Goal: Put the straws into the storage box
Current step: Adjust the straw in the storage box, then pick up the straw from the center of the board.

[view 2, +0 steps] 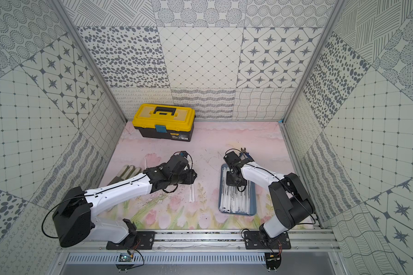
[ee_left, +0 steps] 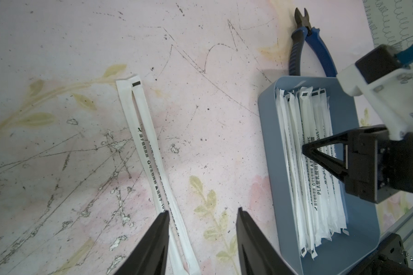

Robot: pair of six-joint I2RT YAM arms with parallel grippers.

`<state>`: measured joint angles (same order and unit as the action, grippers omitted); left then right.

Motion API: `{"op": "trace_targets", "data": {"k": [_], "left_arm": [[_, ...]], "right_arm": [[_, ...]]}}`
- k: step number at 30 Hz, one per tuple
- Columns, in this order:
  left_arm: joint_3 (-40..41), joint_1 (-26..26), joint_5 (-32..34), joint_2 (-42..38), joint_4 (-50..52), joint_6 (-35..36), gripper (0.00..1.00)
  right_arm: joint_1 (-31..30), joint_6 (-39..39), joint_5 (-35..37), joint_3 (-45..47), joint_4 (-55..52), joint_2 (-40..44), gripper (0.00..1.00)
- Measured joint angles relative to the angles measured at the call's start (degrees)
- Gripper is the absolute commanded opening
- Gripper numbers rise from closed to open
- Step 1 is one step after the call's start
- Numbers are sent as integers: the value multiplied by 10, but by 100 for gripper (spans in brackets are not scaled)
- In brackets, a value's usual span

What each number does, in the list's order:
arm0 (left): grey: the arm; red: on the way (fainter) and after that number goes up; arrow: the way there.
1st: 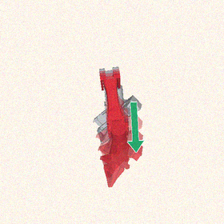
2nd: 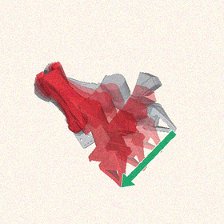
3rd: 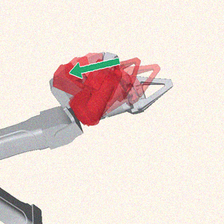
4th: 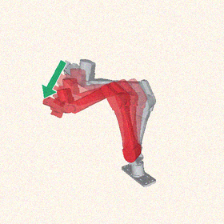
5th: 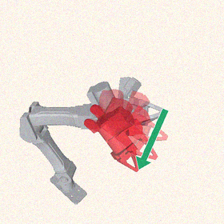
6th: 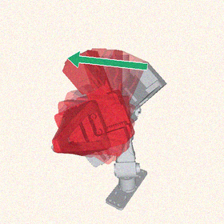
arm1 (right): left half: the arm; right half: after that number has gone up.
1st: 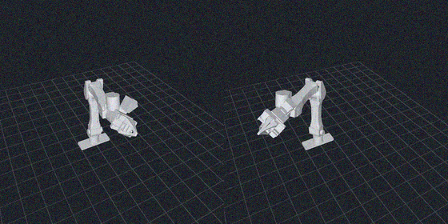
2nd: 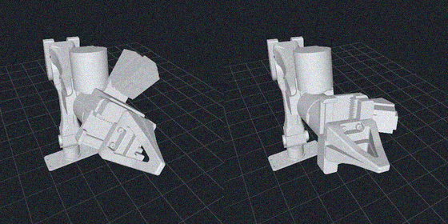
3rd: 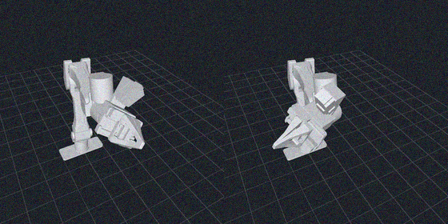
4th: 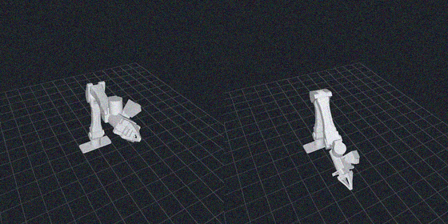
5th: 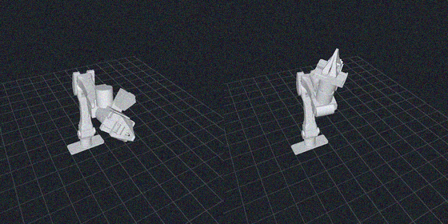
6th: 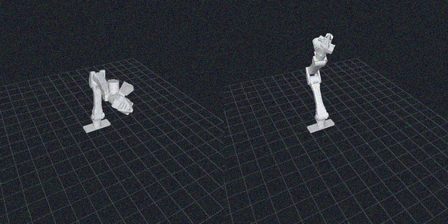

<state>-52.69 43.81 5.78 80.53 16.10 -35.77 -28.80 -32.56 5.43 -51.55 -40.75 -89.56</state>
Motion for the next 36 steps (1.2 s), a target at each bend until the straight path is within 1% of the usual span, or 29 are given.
{"op": "trace_targets", "data": {"k": [3,6,8,11,14,16,18,20,23,29,36], "left_arm": [[1,-3,0,-4,0,0,50],[5,-12,0,-17,0,0,50],[9,-22,5,-29,4,0,50],[13,-46,20,-45,23,0,50],[24,-86,35,-60,49,-5,50],[39,-113,42,-78,68,-7,50],[52,-133,49,-95,84,-9,50],[63,-148,52,-112,100,-11,50],[73,-160,51,-124,112,-13,50],[92,-169,47,-139,117,-19,50],[93,-170,40,-149,120,-20,50]], "right_arm": [[-6,-2,6,-12,-21,3,21],[-27,-3,16,-50,-55,21,23],[-53,-10,19,-87,-66,36,25],[-115,-31,24,-131,-50,30,30],[-191,-57,23,-169,-16,-24,32],[-226,-68,18,-195,5,-73,32],[-245,-76,15,-224,19,-127,32],[-253,-78,14,-257,24,-178,31],[-256,-78,15,-292,26,-227,29],[-256,-78,18,-335,23,-273,22],[-255,-83,23,-348,15,-300,17]]}}
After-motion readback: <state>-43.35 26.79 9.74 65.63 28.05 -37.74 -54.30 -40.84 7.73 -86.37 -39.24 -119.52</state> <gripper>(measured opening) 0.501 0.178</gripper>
